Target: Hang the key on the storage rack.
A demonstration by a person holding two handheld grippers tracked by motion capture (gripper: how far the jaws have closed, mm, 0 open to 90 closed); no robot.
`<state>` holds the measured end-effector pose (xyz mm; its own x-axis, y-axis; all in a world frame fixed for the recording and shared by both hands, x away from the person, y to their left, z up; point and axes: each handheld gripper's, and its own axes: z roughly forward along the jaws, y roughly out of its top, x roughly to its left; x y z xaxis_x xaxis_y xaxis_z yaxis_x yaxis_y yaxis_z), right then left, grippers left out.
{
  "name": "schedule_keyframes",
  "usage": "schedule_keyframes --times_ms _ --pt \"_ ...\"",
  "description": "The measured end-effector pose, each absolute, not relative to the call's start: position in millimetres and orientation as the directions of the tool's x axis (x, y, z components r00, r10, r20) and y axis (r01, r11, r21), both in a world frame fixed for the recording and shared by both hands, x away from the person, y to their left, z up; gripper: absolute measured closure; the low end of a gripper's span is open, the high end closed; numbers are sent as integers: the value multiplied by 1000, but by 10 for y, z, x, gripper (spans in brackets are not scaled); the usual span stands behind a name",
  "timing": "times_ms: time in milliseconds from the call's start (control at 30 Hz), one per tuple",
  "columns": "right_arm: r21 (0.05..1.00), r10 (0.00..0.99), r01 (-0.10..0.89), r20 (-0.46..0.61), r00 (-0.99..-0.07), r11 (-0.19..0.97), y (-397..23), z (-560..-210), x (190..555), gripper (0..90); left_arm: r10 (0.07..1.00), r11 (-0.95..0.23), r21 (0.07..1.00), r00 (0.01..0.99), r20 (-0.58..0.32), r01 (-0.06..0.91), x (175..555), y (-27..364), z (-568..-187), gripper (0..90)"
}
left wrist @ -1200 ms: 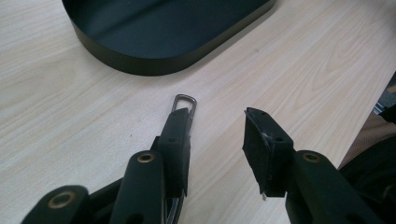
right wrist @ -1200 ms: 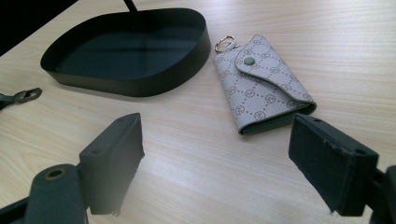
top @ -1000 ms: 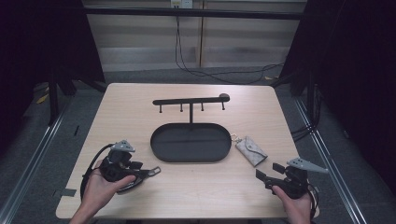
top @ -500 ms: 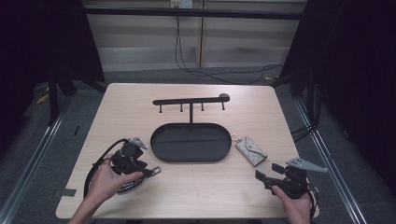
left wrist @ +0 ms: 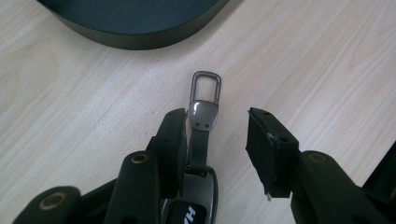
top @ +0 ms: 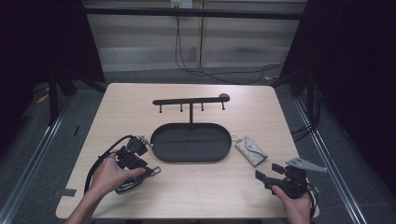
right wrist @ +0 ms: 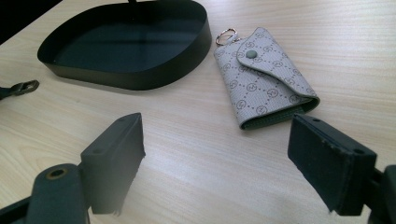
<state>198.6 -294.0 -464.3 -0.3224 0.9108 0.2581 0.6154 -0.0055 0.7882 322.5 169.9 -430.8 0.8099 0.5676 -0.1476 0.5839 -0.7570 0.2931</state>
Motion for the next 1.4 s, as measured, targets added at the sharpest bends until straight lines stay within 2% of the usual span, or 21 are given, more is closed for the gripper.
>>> schedule_keyframes --times_ms 133,567,633,833,967,1067,1400 --pt "786 911 619 258 -323 -3 -2931 -4647 1988 190 555 -787 249 824 -113 565 3250 1630 -4336 574" --pt "780 912 625 257 -320 0 -2927 -4654 1994 195 546 -813 157 828 -126 560 3388 1533 -4502 546" --pt "781 912 625 257 -319 -2 -2928 -4654 1995 195 550 -810 158 825 -129 565 3386 1507 -4523 581" --pt "779 914 627 256 -315 -2 -2929 -4654 1997 199 539 -818 132 826 -165 560 3432 1458 -4562 588" --pt "779 914 627 255 -317 0 -2932 -4653 1997 199 528 -830 115 835 -154 546 3438 1418 -4598 614" --pt "778 914 628 257 -314 -3 -2938 -4654 1998 200 531 -833 112 840 -110 542 3429 1393 -4603 642" --pt "778 914 628 257 -314 -3 -2936 -4655 2003 200 525 -841 84 844 -106 534 3439 1356 -4641 670"
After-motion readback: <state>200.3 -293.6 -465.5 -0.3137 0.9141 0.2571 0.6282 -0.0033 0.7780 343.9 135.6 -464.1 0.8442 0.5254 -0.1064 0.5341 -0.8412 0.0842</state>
